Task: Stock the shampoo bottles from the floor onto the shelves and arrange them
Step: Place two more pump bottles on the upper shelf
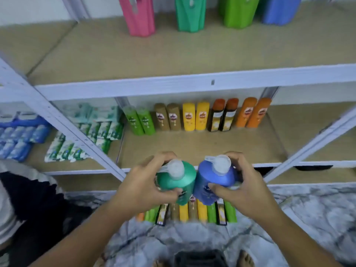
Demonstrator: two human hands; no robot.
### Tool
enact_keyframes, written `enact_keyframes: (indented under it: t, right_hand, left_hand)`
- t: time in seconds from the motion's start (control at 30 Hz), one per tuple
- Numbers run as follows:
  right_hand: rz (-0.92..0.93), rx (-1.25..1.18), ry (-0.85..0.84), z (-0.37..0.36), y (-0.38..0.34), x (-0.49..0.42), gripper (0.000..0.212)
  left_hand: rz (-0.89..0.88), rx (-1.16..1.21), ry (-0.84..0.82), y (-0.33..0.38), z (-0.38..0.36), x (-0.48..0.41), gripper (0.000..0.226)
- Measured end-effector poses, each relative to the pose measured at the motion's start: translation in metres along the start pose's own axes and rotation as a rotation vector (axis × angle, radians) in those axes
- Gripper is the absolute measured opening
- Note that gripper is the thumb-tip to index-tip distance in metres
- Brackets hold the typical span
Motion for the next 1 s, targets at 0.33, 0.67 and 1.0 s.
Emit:
enact_keyframes:
  t: [0.33,0.67,1.0]
  right_hand:
    - [0.373,-0.169,0.072,0.085,-0.207,-0.044,0.058]
    - [0.523,-0.134,0.119,0.104,-0.294,-0.124,0.052]
    - [0.473,-0.088,0.126,0.087,-0.292,-0.208,0.055]
  left_hand:
    - [-0.191,0.126,0.151,0.148,0.174,-0.072,0.064]
    - [-0.239,0.233,0.261,0.170,0.253,-0.150,0.061]
    - [-0.105,0.413,0.303,0.119,0.256,-0.213,0.063]
Point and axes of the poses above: each hand's wrist, its own x-axis away from the middle knuckle, its own z-axis out of the back of the hand, y = z × x, the point moved 7 cm from there along -x, towards the middle knuckle, and after that the axes turned 1 degree about y, right-handed, at the moved point
